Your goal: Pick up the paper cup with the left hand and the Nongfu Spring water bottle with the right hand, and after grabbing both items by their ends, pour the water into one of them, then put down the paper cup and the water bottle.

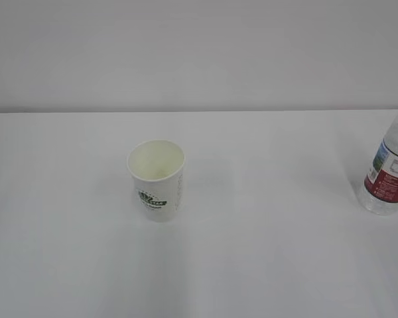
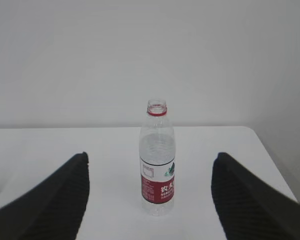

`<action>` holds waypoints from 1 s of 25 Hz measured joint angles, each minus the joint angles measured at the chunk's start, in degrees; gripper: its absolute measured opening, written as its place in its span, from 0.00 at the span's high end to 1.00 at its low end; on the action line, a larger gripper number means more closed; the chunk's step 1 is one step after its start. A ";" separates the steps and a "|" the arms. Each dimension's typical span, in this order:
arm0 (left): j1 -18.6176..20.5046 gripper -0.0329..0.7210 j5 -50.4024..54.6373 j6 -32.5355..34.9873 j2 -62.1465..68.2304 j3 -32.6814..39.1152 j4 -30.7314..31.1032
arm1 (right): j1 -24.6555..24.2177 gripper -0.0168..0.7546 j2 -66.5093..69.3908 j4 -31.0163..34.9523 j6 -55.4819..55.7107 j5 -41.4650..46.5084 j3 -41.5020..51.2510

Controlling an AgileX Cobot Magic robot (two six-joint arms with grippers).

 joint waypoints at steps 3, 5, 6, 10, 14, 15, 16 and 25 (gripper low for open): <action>0.00 0.18 -1.49 0.09 2.74 0.00 0.13 | 0.00 0.24 1.46 -0.04 0.00 -2.07 0.00; 0.00 0.18 -2.85 0.09 4.62 0.00 0.13 | 0.00 0.24 2.58 -0.13 0.00 -3.59 0.00; 0.00 0.18 -3.69 0.09 5.60 0.00 0.13 | 0.00 0.24 2.93 -0.13 0.00 -4.31 0.00; 0.00 0.18 -8.30 0.09 9.04 0.00 0.13 | 0.00 0.24 4.84 -0.13 0.00 -6.84 0.00; 0.00 0.18 -12.27 0.09 12.13 0.00 0.13 | 0.00 0.24 6.77 -0.61 0.00 -7.99 0.00; 0.00 0.18 -13.05 0.09 12.90 0.00 0.13 | 0.00 0.24 7.23 -0.89 0.00 -8.56 0.00; 0.00 0.18 -13.49 0.09 13.52 0.00 0.26 | 0.00 0.24 7.58 -1.29 0.00 -9.00 0.00; 0.00 0.18 -18.18 0.09 19.71 0.00 4.07 | 0.00 0.24 12.91 -1.97 0.00 -11.93 0.00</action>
